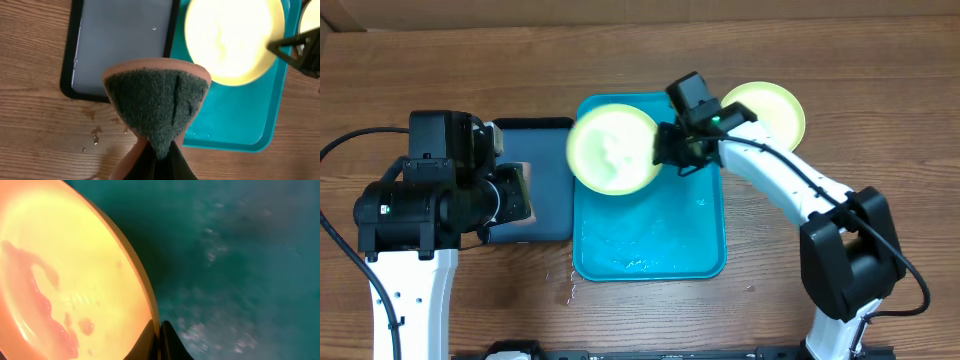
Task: Clean dirty plates on tray and stack at the side
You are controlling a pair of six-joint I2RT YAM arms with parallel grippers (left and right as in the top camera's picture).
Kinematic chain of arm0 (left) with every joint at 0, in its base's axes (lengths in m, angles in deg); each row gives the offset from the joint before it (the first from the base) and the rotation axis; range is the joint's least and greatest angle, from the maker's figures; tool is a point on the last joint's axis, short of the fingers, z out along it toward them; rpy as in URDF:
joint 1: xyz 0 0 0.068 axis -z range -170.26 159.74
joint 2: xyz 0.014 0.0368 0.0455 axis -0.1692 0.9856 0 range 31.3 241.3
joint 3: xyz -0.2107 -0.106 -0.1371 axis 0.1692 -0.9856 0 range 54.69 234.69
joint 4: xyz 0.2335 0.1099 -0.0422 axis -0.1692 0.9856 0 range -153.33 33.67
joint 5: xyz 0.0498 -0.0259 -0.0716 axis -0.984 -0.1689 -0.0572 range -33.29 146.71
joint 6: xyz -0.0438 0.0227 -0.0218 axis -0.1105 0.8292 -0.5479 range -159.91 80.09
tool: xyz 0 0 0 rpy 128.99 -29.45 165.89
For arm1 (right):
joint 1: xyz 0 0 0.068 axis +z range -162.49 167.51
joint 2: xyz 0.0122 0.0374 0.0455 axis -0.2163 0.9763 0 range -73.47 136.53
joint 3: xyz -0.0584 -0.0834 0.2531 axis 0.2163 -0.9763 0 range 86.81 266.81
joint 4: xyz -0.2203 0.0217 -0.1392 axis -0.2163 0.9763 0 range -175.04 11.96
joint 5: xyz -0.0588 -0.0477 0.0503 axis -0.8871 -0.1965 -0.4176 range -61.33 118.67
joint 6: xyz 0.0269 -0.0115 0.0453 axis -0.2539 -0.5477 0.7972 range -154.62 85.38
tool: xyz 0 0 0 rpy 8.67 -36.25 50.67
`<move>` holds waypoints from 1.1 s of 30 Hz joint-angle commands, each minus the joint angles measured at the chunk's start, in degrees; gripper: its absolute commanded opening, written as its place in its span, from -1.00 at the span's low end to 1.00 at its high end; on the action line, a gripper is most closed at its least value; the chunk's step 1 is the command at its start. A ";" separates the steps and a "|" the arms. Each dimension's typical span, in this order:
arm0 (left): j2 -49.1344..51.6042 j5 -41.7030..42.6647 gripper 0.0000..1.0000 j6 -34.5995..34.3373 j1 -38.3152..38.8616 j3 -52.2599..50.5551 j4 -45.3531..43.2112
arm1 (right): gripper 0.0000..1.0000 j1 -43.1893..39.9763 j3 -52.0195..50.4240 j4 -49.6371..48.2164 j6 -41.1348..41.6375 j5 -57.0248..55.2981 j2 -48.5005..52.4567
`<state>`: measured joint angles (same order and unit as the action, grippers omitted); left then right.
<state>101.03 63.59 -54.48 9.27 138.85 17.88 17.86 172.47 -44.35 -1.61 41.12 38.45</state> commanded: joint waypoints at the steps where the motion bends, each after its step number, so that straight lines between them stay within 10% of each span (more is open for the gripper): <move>1: -1.29 0.66 -0.92 1.66 0.17 0.33 -0.20 | -0.92 3.69 1.29 -3.56 0.00 0.87 -0.66; 21: -1.29 0.68 -0.91 1.73 0.17 0.33 -0.15 | -0.92 22.88 1.29 -28.00 -0.50 -26.99 4.72; 33: -1.29 0.66 -0.92 1.73 0.17 0.33 -0.24 | -0.92 22.95 1.31 -45.03 -27.76 -31.91 5.75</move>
<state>101.01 63.57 -54.29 9.27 138.85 17.88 41.00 172.61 -87.06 -19.66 13.23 44.78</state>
